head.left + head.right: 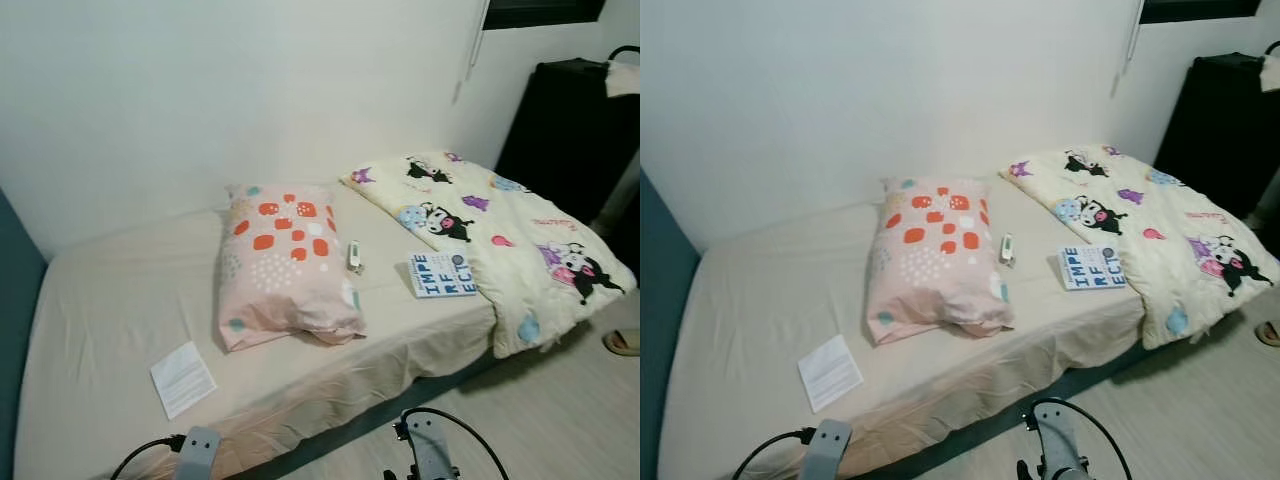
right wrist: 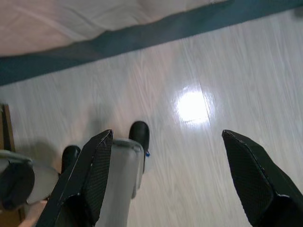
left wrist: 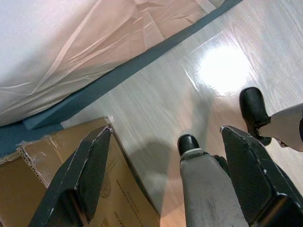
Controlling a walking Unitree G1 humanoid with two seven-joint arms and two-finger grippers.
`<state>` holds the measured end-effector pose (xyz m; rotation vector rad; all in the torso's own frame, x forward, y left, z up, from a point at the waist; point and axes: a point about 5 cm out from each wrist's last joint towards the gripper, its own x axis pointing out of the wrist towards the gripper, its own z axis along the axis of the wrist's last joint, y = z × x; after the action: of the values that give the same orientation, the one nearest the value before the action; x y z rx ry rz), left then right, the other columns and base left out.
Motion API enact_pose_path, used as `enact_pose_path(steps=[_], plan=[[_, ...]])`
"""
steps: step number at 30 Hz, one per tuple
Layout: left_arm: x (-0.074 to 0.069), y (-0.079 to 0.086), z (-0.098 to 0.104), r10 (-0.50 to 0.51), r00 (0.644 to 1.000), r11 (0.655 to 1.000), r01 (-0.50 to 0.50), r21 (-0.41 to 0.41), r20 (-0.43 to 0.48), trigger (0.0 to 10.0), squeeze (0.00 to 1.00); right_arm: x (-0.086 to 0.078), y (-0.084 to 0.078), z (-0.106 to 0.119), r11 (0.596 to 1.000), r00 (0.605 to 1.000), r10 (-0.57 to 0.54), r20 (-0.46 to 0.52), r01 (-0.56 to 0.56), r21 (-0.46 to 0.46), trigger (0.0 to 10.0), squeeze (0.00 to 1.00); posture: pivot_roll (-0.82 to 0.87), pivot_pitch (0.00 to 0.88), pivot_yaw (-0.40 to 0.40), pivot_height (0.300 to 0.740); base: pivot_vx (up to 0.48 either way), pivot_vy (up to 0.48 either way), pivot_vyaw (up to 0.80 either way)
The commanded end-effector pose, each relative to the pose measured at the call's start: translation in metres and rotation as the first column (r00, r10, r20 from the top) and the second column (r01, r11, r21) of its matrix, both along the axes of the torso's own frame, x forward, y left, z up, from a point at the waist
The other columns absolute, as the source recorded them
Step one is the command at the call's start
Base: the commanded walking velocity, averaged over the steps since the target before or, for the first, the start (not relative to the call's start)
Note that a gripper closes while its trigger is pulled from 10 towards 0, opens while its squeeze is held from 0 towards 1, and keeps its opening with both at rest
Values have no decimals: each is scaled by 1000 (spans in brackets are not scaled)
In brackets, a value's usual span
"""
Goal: Clean up the room
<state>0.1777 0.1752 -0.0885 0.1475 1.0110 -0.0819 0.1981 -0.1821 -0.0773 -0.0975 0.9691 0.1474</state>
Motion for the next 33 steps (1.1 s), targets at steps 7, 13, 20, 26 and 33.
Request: enact_pose_path(steps=[7,13,20,26,33], plan=[[-9,-5,-5,-28,999,1000,27,-12,-40,10000,0,-5,18,-4,992,992,123,-29,-123,6,10000,0,-50,0,-12,712,0,-406,323],[-6,0,-3,-30,999,1000,30,-5,-38,10000,0,-7,13,-5,996,996,83,-29,-83,11,10000,0,-46,0,-11,712,0,-410,751],[-3,3,-1,-20,999,1000,20,-1,-32,10000,0,-9,8,-6,998,997,62,-41,-62,6,10000,0,-50,0,-5,712,0,-411,753],[-4,-2,-2,-27,999,1000,26,-12,-35,10000,0,-8,6,-5,999,998,54,-40,-54,-3,10000,0,-58,0,-7,712,0,-411,629],[-4,-5,-3,-29,999,999,28,-17,-37,10000,0,-8,2,-5,999,998,36,-47,-38,-23,10000,0,-59,0,-13,712,0,-411,0]])
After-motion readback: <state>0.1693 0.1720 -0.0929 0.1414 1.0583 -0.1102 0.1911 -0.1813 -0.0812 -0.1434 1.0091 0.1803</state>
